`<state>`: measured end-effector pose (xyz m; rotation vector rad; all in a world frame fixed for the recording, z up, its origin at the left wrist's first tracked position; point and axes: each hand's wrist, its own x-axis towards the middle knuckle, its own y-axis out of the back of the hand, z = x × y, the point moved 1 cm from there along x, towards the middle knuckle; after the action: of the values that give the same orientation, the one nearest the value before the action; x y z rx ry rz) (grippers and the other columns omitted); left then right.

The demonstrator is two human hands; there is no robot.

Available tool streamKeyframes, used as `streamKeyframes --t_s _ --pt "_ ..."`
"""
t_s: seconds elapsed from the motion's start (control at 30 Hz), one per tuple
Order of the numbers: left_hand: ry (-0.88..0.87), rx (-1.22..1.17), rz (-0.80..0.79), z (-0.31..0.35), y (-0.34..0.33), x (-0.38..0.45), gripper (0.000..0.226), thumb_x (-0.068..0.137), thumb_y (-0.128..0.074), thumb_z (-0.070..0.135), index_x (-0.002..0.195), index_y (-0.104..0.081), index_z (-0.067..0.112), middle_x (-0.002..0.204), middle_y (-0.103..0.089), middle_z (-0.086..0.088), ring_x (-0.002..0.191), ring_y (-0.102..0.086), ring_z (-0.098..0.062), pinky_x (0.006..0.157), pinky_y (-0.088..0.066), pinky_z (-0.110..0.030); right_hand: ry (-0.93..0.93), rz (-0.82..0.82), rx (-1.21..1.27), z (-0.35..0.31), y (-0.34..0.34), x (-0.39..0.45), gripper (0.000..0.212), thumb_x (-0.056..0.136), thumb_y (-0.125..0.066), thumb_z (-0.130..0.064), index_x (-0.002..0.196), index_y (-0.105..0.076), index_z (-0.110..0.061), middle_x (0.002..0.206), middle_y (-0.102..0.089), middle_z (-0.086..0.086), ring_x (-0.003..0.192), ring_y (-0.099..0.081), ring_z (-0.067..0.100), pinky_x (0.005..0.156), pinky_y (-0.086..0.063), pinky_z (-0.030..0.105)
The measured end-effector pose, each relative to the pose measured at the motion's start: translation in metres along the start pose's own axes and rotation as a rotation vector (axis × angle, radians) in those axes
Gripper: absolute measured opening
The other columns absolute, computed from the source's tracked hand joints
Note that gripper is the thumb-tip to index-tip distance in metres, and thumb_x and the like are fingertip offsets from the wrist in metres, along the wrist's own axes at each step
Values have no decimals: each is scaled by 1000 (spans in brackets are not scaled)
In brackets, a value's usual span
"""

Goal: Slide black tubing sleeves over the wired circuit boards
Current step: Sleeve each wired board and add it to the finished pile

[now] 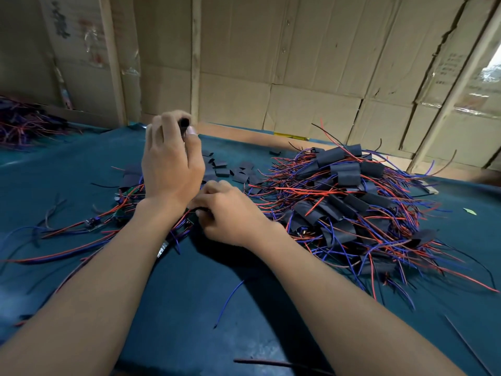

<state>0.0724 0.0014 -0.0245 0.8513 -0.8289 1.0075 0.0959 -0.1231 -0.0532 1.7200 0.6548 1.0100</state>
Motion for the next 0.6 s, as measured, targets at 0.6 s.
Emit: streamKeyframes --t_s 0.6 --pt "-68 3 -98 -11 -7 2 58 103 -52 23 156 -29 12 126 -45 -18 103 -48 -24 83 -48 -39 263 -170 -173 -23 7 -10 39 92 -60 -39 130 -65 -33 129 -58 2 115 -48 26 93 -38 37"
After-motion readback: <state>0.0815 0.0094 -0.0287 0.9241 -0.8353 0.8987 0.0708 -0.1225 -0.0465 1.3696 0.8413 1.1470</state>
